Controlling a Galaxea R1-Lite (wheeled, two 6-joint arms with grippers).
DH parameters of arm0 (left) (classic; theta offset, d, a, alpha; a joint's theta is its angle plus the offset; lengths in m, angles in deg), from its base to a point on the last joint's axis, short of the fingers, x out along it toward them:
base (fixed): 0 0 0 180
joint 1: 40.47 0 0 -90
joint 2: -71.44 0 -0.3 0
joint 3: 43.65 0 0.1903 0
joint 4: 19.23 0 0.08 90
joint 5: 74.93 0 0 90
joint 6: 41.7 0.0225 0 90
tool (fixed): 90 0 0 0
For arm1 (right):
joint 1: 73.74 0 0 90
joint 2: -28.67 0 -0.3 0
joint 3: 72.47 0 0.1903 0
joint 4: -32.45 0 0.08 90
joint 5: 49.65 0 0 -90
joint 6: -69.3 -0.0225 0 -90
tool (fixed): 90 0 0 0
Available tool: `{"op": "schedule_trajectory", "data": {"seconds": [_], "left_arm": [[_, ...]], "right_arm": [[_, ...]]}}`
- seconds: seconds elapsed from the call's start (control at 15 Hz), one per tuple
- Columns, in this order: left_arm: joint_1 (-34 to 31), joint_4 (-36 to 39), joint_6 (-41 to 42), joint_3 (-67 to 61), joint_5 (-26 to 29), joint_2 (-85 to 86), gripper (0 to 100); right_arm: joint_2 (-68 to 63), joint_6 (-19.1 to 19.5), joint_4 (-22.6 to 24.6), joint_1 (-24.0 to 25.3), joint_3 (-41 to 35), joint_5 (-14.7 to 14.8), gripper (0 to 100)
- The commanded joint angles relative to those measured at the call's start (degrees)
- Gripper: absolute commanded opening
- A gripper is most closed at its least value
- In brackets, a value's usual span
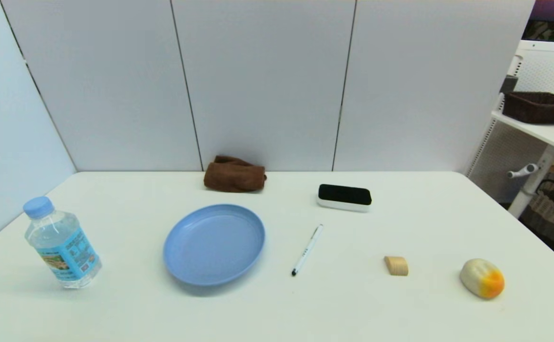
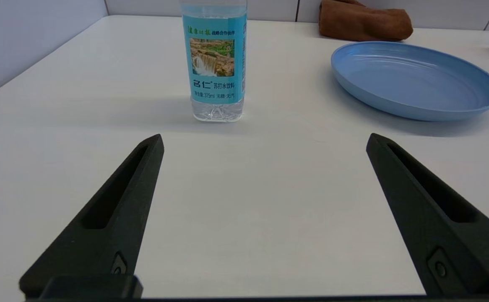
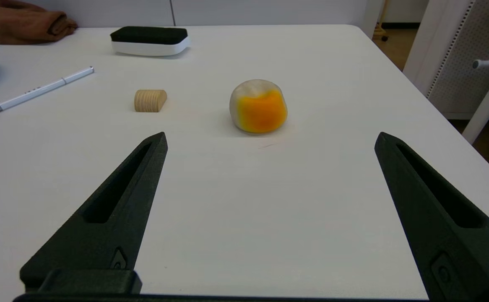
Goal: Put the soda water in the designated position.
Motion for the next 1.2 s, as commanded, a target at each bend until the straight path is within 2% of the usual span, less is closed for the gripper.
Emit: {"op": "schedule_trajectory", "data": {"seconds": [0.07,0.33,0.53,0.8,1.07,1.2], "left_arm": [[-1.71,6.35,-0.11,5.88,-0.15,-11.28,100],[-3.29,14.35,-1.26,14.32,-0.24,-26.22,100],[-5.32,17.33,-1.26,19.15,-0.07,-35.45,100],[-5.93,24.37,-2.13,22.23,0.37,-46.96,100],[-6.19,29.02,-3.54,23.28,3.27,-54.26,100],[-6.28,33.95,-3.72,23.28,3.36,-59.18,100]], "right_arm": [[-0.07,-0.06,0.01,0.01,0.0,-0.01,100],[-0.07,-0.06,0.01,0.01,0.0,-0.01,100],[-0.07,-0.06,0.01,0.01,0.0,-0.01,100],[-0.07,0.03,0.01,0.01,0.0,-0.01,100],[-0.07,0.03,0.01,0.01,0.0,-0.01,100],[-0.07,0.03,0.01,0.01,0.0,-0.01,100]]}}
